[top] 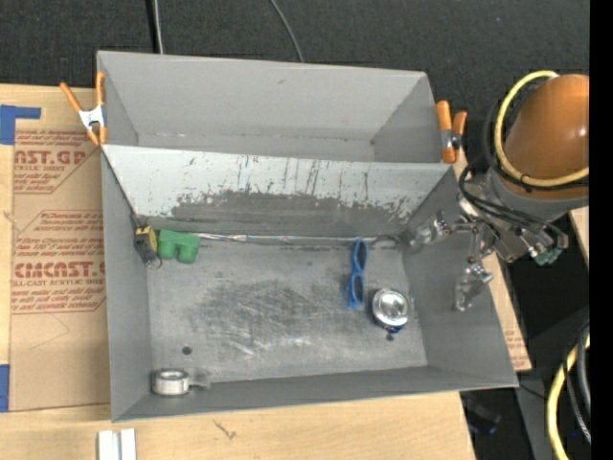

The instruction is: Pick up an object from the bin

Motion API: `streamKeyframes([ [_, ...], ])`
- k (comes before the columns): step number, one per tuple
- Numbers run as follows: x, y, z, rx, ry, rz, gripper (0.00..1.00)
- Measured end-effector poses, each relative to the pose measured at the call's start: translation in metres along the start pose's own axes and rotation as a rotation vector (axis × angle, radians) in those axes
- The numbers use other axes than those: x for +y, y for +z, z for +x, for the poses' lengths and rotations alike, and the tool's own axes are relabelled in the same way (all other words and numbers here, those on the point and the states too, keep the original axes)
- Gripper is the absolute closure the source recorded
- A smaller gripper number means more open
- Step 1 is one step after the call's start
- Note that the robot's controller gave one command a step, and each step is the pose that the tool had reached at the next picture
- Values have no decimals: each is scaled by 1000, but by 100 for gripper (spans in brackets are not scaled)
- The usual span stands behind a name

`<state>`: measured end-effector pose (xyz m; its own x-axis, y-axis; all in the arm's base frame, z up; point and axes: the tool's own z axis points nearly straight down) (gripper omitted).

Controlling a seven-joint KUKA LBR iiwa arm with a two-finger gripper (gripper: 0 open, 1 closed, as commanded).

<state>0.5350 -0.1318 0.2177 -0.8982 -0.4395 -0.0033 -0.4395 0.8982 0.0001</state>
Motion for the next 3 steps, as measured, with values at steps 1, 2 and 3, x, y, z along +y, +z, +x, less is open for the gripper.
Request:
streamKeyframes([
  [1,84,146,-19,-9,-8,1,0],
  [2,13,72,29,-1,-47,8,0],
  [3,20,136,-14,2,-18,-4,0],
])
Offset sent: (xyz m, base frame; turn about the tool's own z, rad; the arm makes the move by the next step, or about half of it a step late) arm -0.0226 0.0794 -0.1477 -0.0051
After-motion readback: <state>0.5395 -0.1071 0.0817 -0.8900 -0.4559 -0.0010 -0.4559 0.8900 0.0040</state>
